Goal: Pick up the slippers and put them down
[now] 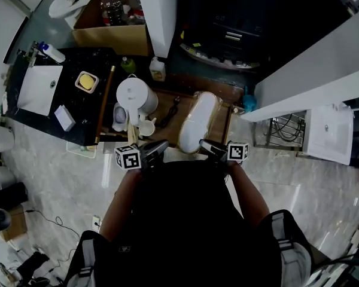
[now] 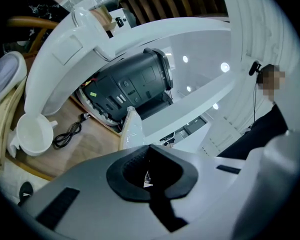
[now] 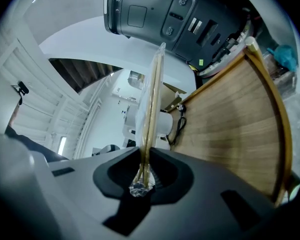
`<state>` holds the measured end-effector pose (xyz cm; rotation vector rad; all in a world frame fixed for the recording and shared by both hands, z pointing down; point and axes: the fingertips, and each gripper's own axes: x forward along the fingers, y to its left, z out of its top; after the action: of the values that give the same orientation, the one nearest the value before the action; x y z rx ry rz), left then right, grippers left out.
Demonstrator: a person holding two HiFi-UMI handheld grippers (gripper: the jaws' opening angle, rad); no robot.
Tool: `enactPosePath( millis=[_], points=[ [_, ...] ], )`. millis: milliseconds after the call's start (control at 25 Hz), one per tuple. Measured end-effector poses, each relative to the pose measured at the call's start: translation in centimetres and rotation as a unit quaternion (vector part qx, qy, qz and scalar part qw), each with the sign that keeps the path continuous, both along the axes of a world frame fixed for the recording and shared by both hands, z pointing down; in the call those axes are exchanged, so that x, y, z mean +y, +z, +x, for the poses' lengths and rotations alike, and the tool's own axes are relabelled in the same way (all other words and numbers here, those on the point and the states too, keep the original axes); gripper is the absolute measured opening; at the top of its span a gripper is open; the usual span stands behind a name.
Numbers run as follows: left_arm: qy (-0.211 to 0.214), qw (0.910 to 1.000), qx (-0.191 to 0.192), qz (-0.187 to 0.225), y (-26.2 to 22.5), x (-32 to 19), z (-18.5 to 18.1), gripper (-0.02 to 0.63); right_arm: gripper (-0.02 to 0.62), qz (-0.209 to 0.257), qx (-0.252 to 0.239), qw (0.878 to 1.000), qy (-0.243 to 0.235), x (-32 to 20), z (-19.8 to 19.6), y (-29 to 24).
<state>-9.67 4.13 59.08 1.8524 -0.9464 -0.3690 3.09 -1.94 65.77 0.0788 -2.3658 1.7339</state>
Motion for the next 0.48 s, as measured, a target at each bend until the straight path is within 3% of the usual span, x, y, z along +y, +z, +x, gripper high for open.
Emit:
enactPosePath(
  millis=[480],
  points=[
    [-0.049,0.9988,-0.006,0.005,-0.6,0.8,-0.5,0.011,0.069,-0.022,0.032,0.999,-0.026,-0.7,0.3,2.5]
  ],
)
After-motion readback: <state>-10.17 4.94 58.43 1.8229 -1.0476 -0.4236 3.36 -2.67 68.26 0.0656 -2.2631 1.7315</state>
